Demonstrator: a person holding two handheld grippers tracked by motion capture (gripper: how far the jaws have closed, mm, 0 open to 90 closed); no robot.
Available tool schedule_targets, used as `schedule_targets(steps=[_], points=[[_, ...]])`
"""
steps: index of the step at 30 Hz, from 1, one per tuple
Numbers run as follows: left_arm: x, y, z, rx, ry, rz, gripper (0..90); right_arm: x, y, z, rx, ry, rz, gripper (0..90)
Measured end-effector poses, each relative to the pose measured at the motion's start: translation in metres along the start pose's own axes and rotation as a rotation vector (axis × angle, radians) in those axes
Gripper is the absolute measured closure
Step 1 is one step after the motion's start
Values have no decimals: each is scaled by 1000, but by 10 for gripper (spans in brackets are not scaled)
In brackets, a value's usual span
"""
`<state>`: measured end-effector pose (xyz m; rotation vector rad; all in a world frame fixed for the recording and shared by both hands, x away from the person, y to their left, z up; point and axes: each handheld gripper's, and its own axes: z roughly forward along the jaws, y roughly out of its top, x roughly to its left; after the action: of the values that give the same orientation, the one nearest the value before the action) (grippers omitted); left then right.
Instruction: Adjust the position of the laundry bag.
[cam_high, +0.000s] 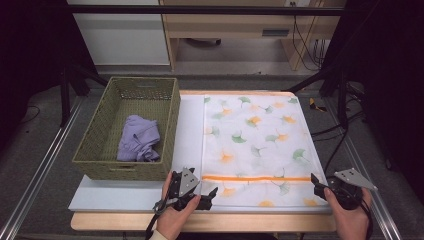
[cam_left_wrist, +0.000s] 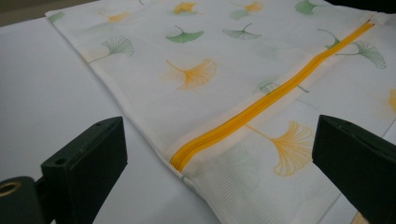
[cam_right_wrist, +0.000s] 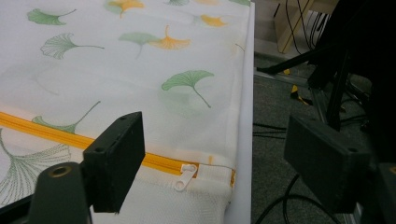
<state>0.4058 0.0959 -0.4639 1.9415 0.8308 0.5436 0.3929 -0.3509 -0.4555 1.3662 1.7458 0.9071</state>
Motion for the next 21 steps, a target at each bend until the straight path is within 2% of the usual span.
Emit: schedule_targets(steps=[4,6,10,14,16,17,18,21], points=[[0,-1,1,16,2,-2,37,1,-1,0,-6,-2,-8,240],[-1,-2,1,18,6,1,38,1,-1,-2,-33,-6,-18,331],[-2,-2,2,34,18,13,36,0,-2,-3,-30,14,-3,332],[0,-3,3,50,43,-5,42,-3,-4,-4,-5,14,23,322],[1,-2,4,52,51,-17,45,-5,-7,-4,23,18,39,285],[2,-3,4,57,53,-18,46,-7,-8,-3,40,29,52,257],[2,-3,5,61,57,-22,54,-9,-11,-2,68,67,68,241],[2,-4,7,70,57,-16,64,-10,-14,0,101,83,52,276]])
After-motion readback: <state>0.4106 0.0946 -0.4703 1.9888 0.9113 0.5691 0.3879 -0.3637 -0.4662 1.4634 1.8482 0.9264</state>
